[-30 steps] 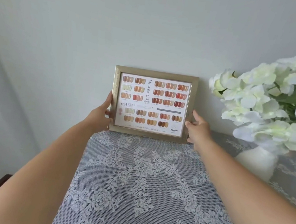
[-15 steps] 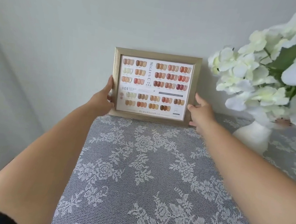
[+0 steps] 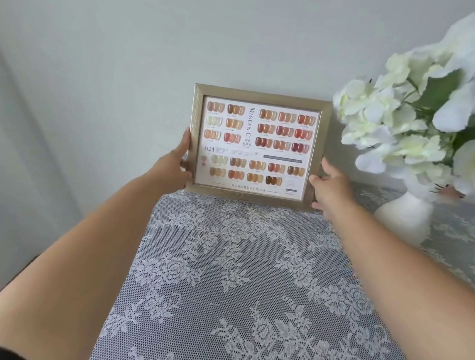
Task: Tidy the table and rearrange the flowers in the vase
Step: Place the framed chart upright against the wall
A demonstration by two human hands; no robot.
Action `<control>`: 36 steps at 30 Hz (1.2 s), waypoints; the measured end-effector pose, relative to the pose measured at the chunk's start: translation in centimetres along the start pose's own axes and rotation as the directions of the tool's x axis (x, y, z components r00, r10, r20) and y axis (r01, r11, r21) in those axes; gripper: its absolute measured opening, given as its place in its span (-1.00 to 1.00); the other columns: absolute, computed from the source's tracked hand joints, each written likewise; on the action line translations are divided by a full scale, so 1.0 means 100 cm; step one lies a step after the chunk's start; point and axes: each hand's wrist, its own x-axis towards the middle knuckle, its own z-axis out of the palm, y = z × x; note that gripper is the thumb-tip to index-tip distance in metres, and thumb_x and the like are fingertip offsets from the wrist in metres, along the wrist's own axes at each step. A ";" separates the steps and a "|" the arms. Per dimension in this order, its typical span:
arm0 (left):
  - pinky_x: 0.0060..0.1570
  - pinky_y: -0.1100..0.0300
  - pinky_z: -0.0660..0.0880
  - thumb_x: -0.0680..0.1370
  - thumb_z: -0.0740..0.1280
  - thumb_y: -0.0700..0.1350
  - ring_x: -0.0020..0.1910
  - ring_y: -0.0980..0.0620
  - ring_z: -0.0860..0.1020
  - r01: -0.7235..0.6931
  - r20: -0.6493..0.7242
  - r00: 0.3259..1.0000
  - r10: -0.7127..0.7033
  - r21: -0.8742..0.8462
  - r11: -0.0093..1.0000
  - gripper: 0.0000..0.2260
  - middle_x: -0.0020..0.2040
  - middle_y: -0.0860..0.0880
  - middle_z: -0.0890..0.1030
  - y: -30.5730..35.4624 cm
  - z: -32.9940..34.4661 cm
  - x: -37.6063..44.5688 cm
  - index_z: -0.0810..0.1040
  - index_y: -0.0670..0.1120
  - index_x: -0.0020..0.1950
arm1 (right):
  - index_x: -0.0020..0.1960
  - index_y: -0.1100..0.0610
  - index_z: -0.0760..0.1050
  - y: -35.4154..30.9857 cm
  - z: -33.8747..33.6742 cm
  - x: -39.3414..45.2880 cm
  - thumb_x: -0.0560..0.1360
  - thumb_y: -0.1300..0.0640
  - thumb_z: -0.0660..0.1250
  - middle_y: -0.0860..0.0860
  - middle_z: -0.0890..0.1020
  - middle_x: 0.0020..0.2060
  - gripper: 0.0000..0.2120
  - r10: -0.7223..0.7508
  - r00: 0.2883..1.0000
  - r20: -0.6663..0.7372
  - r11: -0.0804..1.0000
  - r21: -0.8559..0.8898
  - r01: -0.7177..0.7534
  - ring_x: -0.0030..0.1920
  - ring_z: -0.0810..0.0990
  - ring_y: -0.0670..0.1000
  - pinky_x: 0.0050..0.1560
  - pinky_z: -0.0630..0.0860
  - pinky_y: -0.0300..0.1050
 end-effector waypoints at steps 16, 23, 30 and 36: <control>-0.16 0.06 0.62 0.51 0.30 -0.37 0.05 -0.07 0.57 -0.007 -0.043 0.999 0.006 -0.011 1.000 -0.06 0.22 -0.07 0.46 -0.001 0.008 -0.012 -0.20 0.35 0.52 | 0.46 -0.12 0.24 0.006 0.000 -0.006 0.54 0.22 0.29 -0.13 0.53 -0.05 -0.44 -0.018 0.999 -0.039 1.000 0.020 0.019 -0.24 0.47 -0.12 -0.05 0.59 0.02; -0.07 -0.06 0.62 0.50 0.27 -0.34 -0.03 -0.06 0.59 0.002 -0.048 0.999 0.000 0.044 0.999 -0.04 0.18 -0.04 0.49 -0.004 0.011 -0.015 -0.27 0.44 0.46 | 0.44 -0.03 0.30 0.006 0.001 -0.006 0.52 0.19 0.31 -0.13 0.49 -0.13 -0.49 -0.032 0.998 -0.052 0.999 -0.010 0.031 -0.04 0.55 0.02 0.09 0.56 0.15; -0.02 0.07 0.53 0.53 0.35 -0.29 0.15 -0.10 0.54 0.015 -0.057 0.998 -0.008 0.123 0.992 -0.09 0.37 -0.07 0.48 0.003 0.000 -0.016 -0.23 0.21 0.57 | 0.43 -0.01 0.32 0.008 -0.004 -0.012 0.50 0.19 0.34 -0.16 0.50 -0.19 -0.47 -0.038 0.999 -0.028 0.999 -0.011 0.037 -0.18 0.52 -0.09 0.04 0.59 0.11; 0.19 0.02 0.47 0.52 0.38 -0.24 0.32 -0.16 0.44 0.051 -0.200 0.980 -0.006 0.219 0.974 -0.12 0.48 -0.15 0.32 0.024 -0.004 -0.052 -0.19 -0.03 0.60 | 0.42 -0.08 0.32 0.004 -0.013 -0.033 0.45 0.16 0.41 -0.21 0.47 -0.17 -0.41 -0.019 0.999 0.028 1.000 -0.023 0.019 -0.25 0.56 -0.11 -0.41 0.57 -0.15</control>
